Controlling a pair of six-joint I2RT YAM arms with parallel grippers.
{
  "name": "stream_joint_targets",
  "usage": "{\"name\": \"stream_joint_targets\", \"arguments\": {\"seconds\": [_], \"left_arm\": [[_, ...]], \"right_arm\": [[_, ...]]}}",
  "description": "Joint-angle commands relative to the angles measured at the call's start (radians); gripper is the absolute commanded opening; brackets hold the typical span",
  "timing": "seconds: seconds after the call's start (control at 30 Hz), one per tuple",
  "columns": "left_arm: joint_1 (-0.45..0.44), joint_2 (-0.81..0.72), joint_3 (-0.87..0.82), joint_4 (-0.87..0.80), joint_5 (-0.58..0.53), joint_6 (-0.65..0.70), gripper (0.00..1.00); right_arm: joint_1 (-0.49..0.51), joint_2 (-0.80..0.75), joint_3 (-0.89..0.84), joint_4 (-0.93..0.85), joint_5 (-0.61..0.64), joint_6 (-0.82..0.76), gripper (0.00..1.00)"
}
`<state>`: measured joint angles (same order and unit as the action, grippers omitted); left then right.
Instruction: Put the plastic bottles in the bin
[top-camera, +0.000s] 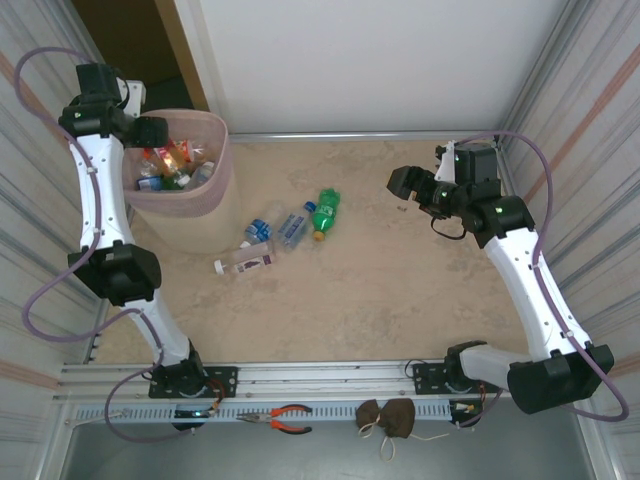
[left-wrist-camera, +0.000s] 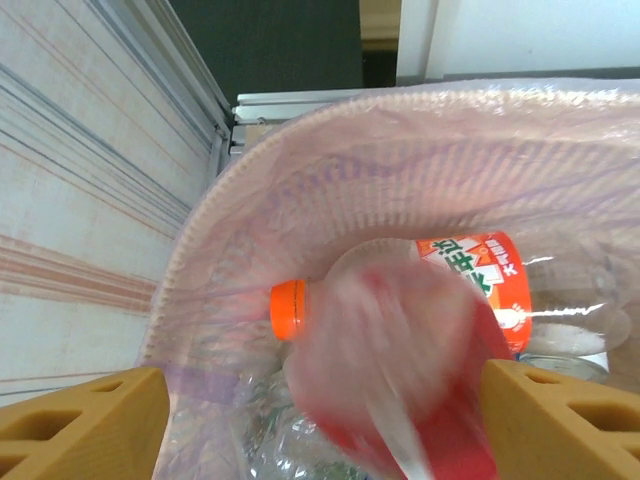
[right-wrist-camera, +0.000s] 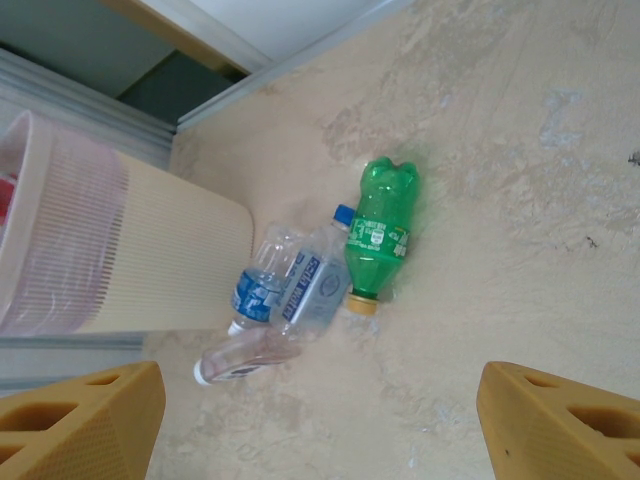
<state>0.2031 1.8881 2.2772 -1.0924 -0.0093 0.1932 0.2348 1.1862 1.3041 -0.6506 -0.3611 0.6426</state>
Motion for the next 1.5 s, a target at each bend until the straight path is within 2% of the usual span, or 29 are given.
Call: {"name": "stream_joint_targets", "arguments": {"seconds": [0.0,0.23,0.4,0.63,0.73,0.97,1.23,1.47], "left_arm": [[0.007,-0.039,0.033,0.021,0.051,-0.027,0.81],[0.006,-0.019,0.037,0.023,0.095,-0.037,0.77],[0.006,-0.004,0.029,-0.002,0.15,-0.046,0.61],[0.001,-0.107,-0.203,0.055,0.215,-0.068,0.45],[-0.001,-0.159,-0.317,0.092,0.256,-0.085,0.42],[-0.011,-0.24,-0.479,0.144,0.294,-0.11,0.37],[-0.024,-0.301,-0.397,0.14,0.327,-0.136,0.42],[-0.13,-0.357,-0.36,0.111,0.347,-0.084,0.46]], "right_arm": [[-0.006,-0.014,0.007,0.022,-0.008,-0.006,0.8],[-0.006,-0.019,0.01,0.019,-0.009,-0.008,0.8],[-0.007,-0.025,0.011,0.015,-0.008,-0.008,0.81],[-0.006,-0.034,0.008,0.012,-0.006,-0.004,0.81],[-0.006,-0.035,0.006,0.011,-0.008,-0.004,0.8],[-0.006,-0.04,0.003,0.01,-0.009,-0.004,0.8],[-0.006,-0.052,0.006,0.006,-0.004,-0.008,0.8],[-0.006,-0.062,0.002,-0.001,0.0,-0.008,0.8]]}}
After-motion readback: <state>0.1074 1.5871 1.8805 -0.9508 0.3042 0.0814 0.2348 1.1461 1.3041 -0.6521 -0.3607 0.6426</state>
